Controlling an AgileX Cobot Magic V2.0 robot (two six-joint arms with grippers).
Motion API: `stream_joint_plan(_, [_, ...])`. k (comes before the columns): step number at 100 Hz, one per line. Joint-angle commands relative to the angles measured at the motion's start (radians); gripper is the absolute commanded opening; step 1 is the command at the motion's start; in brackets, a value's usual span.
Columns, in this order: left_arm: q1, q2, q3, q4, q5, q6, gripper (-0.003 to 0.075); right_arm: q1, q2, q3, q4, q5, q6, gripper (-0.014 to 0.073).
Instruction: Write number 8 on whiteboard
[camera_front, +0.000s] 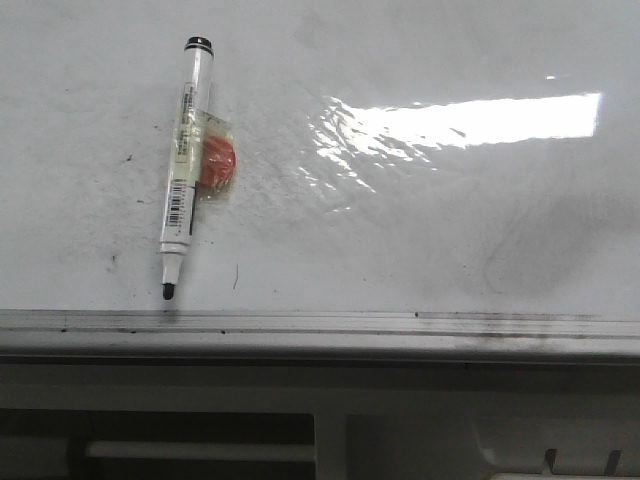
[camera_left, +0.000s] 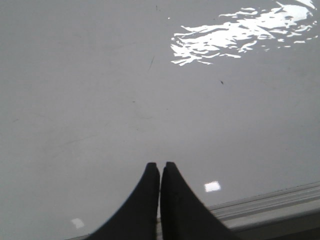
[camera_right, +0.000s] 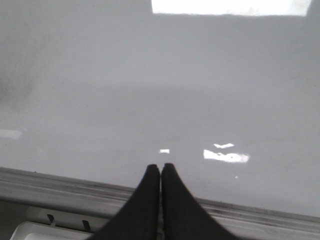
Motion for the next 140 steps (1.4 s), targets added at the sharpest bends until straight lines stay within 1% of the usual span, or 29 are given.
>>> stream_joint_plan(1, [-0.006,-0.028,0.041,-0.002,-0.079,-0.004,-0.002,-0.005,-0.023,0.01,-0.002,-0.025,-0.003,-0.0043])
stream_joint_plan(80, [-0.006,-0.028,0.041,-0.002,-0.079,-0.004,-0.002,-0.005,-0.023,0.01,-0.002,-0.034,-0.003,-0.0043])
stream_joint_plan(89, [-0.006,-0.028,0.041,-0.002,-0.079,-0.004,-0.002,-0.005,-0.023,0.01,-0.013,-0.078,-0.003,-0.0043])
stream_joint_plan(99, [-0.006,-0.028,0.041,-0.002,-0.079,-0.004,-0.002,-0.005,-0.023,0.01,-0.01,-0.164,-0.002,-0.0043])
stream_joint_plan(105, [-0.006,-0.028,0.041,-0.002,-0.079,-0.004,-0.002,-0.005,-0.023,0.01,0.02,-0.223,-0.002,-0.0043])
stream_joint_plan(111, [-0.006,-0.028,0.041,-0.002,-0.079,-0.006,-0.002,-0.005,-0.023,0.01,0.09,-0.298,-0.002,-0.0043])
stream_joint_plan(115, [-0.006,-0.028,0.041,-0.026,-0.079,-0.006,-0.002,-0.005,-0.023,0.01,0.141,-0.34,-0.002,-0.0043])
stream_joint_plan(123, [-0.006,-0.028,0.041,-0.122,-0.079,-0.006,-0.002,-0.005,-0.023,0.01,0.158,-0.4,-0.002,-0.0043])
stream_joint_plan(136, [-0.006,-0.028,0.041,-0.174,-0.102,-0.006,-0.002,-0.005,-0.023,0.01,0.188,-0.411,-0.002,-0.0043])
stream_joint_plan(140, [-0.006,-0.028,0.039,-0.255,-0.117,-0.013,-0.002,-0.005,-0.023,0.01,0.195,-0.411,-0.002,-0.0043])
